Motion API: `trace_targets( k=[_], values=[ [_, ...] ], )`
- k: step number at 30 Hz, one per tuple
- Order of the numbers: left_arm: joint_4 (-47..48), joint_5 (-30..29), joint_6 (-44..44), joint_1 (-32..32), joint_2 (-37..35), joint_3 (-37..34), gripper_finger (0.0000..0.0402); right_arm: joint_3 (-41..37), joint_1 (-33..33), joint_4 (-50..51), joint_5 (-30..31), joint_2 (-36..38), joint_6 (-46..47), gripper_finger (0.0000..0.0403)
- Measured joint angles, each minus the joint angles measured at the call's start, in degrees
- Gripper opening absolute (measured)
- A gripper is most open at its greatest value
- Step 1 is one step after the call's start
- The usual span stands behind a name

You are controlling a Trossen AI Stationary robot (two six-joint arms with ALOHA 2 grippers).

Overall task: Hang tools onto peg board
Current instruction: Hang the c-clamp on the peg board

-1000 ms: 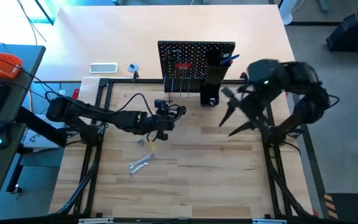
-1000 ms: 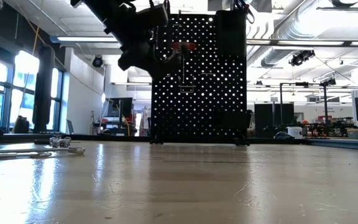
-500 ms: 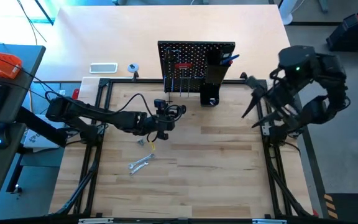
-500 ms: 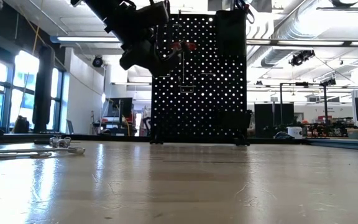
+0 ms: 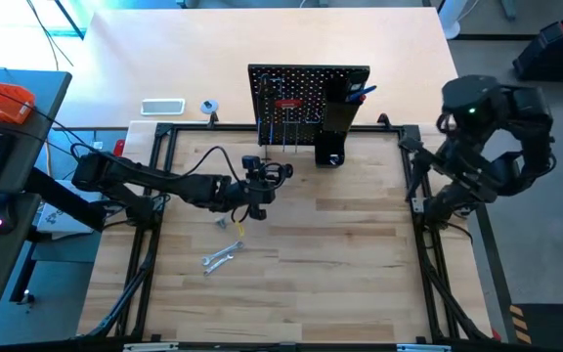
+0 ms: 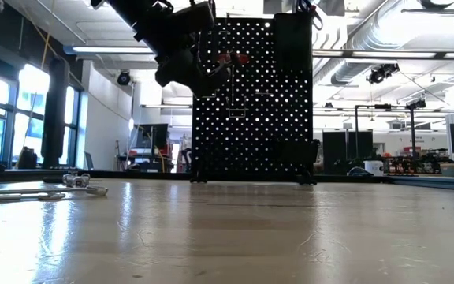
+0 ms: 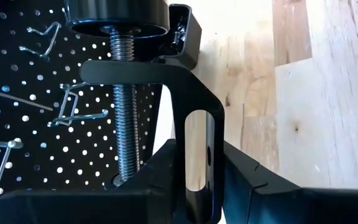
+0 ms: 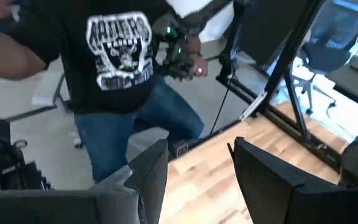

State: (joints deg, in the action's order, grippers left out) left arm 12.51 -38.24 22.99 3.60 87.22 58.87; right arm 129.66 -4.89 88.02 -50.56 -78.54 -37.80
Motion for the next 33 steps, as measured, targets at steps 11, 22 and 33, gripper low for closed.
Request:
trace_targets(
  k=[11,22,33],
  values=[
    [-1.2,0.0,-1.5,-0.6,0.0,0.0,0.0071,-32.2,-7.1,-21.8,3.9,16.4,4.2,0.0176],
    [-6.7,1.7,-1.5,-4.9,0.2,0.1,0.0071,-64.9,-10.5,-51.9,19.6,34.4,18.5,0.0176],
    [-7.3,1.9,-2.5,-6.4,4.3,0.1,0.0071,-84.9,-10.5,-73.1,27.9,38.9,24.1,0.0176]
  ],
)
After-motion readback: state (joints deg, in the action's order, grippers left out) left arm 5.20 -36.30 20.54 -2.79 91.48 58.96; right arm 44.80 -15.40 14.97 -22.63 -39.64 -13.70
